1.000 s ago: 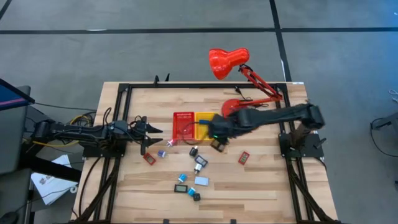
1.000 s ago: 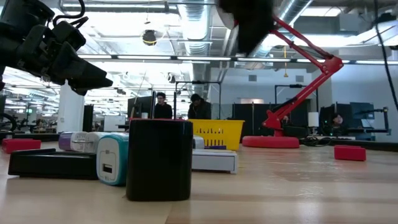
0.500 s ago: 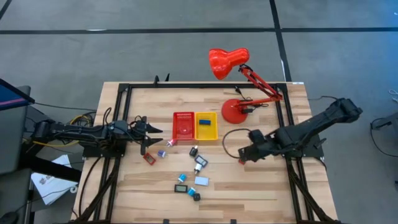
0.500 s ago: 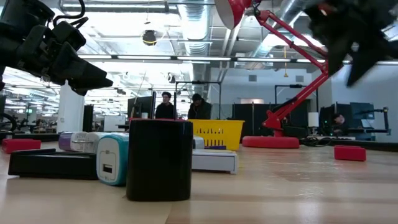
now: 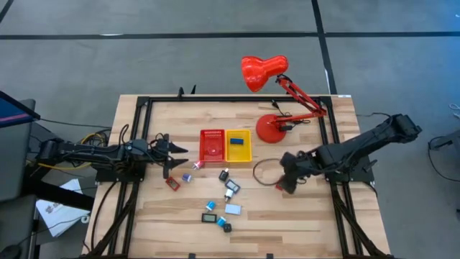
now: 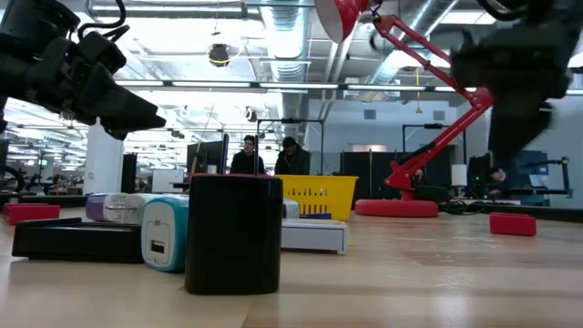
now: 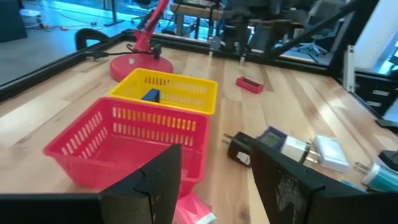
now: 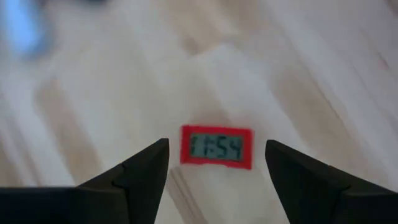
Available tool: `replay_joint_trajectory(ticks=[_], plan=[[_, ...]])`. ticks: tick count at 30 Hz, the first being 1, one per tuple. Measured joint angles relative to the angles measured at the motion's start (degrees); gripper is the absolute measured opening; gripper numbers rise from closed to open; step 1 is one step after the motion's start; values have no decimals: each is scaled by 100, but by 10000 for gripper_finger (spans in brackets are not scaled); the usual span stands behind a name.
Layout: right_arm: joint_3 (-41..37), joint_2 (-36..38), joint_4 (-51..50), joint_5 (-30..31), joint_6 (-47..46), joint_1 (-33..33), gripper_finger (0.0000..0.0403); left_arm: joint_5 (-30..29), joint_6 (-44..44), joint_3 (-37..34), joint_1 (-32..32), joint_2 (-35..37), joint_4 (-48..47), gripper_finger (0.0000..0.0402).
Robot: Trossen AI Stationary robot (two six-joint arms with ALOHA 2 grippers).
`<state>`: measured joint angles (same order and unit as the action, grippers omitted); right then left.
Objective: Pick & Place Office items
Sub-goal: Put the right red digital timer into the yellow basket
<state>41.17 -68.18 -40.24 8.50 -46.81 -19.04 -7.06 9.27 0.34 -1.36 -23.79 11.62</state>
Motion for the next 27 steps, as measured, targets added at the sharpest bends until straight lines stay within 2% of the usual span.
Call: replay_joint_trajectory(ticks=[2, 6, 11, 14, 17, 19, 27], plan=[[15, -9, 41, -277, 1049, -55, 260, -56, -2, 0, 0, 0, 0, 186], [-92, -170, -90, -765, 2490, -79, 260, -58, 8, 0, 0, 0, 2, 186], [-183, -480, -99, -842, 3652, 172, 260, -58, 130, 2, 1, 0, 2, 186], [-148, -543, -49, -846, 3751, 317, 260, -58, 319, 2, 0, 0, 4, 186], [-61, -529, -117, -941, 3151, 443, 260, -58, 459, 0, 0, 0, 6, 186], [-39, -516, -146, -970, 3110, 497, 260, -60, 472, 0, 0, 0, 7, 186], [-39, -520, -125, -863, 4289, 540, 269, -60, 473, 2, 0, 0, 9, 186]])
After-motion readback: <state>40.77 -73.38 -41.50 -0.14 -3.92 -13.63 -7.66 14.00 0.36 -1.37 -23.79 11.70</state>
